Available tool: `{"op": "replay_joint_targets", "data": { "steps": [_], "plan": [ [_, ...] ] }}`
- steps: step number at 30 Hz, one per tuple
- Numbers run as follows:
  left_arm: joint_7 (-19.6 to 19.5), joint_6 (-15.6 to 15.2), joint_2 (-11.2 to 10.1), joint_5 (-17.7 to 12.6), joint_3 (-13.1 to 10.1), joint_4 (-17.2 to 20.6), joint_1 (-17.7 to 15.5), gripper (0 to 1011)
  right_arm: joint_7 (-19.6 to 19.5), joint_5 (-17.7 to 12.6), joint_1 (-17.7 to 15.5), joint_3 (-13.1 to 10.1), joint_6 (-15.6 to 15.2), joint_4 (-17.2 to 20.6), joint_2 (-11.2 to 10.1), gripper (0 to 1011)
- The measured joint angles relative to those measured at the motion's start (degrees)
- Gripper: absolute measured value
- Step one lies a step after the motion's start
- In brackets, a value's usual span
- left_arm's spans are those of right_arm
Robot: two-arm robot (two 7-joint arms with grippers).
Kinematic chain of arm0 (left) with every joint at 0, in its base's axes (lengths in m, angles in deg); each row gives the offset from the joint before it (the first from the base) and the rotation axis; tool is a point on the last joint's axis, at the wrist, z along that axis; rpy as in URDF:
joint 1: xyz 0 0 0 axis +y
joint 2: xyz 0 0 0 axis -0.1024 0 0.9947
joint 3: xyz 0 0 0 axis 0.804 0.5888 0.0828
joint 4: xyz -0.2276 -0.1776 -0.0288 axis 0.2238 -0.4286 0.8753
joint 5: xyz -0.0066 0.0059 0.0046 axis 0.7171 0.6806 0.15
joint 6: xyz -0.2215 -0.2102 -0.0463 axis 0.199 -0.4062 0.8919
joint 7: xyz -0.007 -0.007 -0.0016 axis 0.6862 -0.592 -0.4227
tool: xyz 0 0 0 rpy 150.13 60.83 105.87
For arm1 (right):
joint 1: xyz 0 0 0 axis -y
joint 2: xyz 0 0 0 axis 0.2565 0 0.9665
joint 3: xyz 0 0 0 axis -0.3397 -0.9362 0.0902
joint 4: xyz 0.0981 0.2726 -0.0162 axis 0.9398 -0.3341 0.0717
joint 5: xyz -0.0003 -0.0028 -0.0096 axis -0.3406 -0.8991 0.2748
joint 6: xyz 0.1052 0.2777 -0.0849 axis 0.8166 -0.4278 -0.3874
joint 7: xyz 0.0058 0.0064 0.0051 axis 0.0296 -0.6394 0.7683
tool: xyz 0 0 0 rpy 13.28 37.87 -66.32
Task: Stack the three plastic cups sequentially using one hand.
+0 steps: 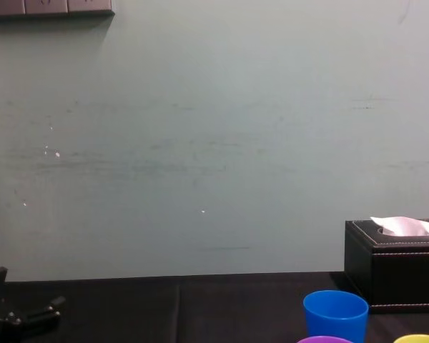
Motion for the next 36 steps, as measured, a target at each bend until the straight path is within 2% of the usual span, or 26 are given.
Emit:
{"op": "replay_joint_targets", "data": {
  "steps": [4, 6, 11, 14, 19, 24, 30, 36],
  "plan": [
    [0.0, 0.0, 0.0, 0.0, 0.0, 0.0, 0.0, 1011, 2.71, -2.67, -5.74, -2.46, 1.0, 3.07, -2.39, 1003],
    [0.0, 0.0, 0.0, 0.0, 0.0, 0.0, 0.0, 1012, 3.81, -3.25, -7.25, -2.86, 1.24, 3.69, -3.07, 1003],
    [0.0, 0.0, 0.0, 0.0, 0.0, 0.0, 0.0, 1011, 7.63, -4.04, -10.34, -2.76, 0.75, 4.94, -4.82, 1003],
    [0.0, 0.0, 0.0, 0.0, 0.0, 0.0, 0.0, 1012, 9.23, -4.55, -11.14, -2.37, 0.21, 5.06, -4.87, 1003],
    [0.0, 0.0, 0.0, 0.0, 0.0, 0.0, 0.0, 1011, 11.45, -5.91, -11.07, -1.57, -0.09, 4.41, -3.13, 1002],
    [0.0, 0.0, 0.0, 0.0, 0.0, 0.0, 0.0, 1011, 12.41, -5.99, -10.25, -0.8, 0.16, 3.78, -1.41, 1003],
    [0.0, 0.0, 0.0, 0.0, 0.0, 0.0, 0.0, 1011, 13.47, -4.78, -7.76, 0.55, 0.22, 2.32, 1.41, 1003],
    [0.0, 0.0, 0.0, 0.0, 0.0, 0.0, 0.0, 1011, 13.58, -3.05, -5.69, 1.33, -0.97, 1.26, 3.47, 1003]
  ]
}}
